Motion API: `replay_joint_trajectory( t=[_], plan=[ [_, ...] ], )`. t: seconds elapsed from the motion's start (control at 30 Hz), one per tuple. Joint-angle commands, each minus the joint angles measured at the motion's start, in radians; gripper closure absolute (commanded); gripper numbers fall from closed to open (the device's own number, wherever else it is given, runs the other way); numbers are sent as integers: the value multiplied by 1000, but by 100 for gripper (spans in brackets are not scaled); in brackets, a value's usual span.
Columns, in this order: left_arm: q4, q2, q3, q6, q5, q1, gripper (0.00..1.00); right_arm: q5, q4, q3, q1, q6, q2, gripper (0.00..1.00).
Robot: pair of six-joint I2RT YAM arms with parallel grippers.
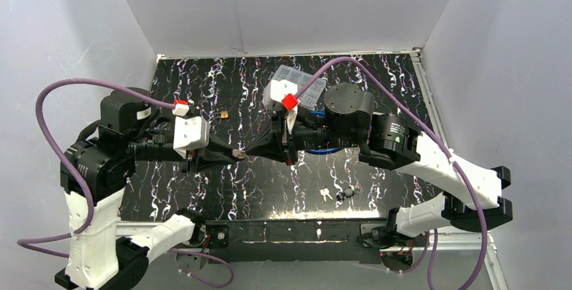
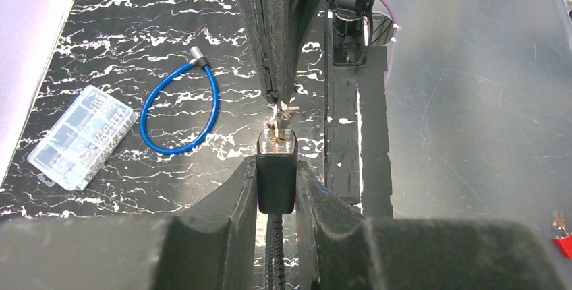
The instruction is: Unlock with the key
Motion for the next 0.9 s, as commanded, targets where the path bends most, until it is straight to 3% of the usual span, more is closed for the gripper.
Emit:
replay_joint_trajectory(
  t=[0.0,0.07,0.87],
  plan=[
    [7,-9,13,13,23,-4,100,-13,36,51,-1,-1,3,94],
    [7,-10,12,13,20,-3,100,-15,37,53,1,0,6,98],
    [44,-20,8,7,-8,-3,100,-53,74,-4,1,59,40,99]
  ],
)
